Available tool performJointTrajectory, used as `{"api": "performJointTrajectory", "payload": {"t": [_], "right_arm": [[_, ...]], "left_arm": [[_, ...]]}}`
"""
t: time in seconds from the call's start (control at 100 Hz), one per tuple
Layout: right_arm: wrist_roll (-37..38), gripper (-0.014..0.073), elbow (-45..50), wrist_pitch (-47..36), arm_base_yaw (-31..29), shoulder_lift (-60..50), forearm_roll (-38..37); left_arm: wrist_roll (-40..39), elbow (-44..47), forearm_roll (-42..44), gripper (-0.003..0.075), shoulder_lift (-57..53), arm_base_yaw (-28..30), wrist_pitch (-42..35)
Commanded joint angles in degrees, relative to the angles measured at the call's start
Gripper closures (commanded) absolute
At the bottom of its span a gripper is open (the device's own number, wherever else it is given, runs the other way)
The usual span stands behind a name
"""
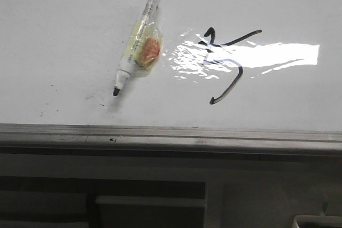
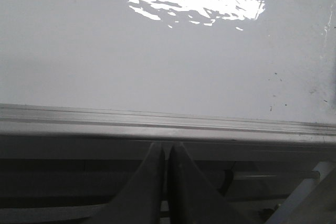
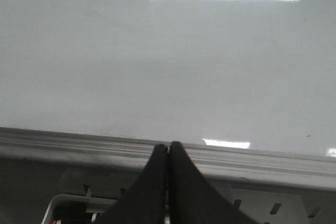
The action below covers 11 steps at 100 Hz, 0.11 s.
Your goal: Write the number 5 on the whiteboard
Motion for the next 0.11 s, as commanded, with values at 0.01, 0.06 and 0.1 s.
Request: {"api": "performJointTrajectory", "payload": {"t": [0.01,0.06,0.1], "right_arm": [[-0.04,0.0637,1.71,-2.46,-0.31,-0.66,0.04],[-0.04,0.0637,1.71,-2.46,-0.31,-0.66,0.04],[-0.04,0.0637,1.71,-2.46,-0.31,-0.66,0.04]], "left_arm": [[0.07,1.33,-0.62,0.0741,-1.42,0.21,-2.91],[0.07,1.33,-0.62,0.0741,-1.42,0.21,-2.91],[0.07,1.33,-0.62,0.0741,-1.42,0.21,-2.91]]}}
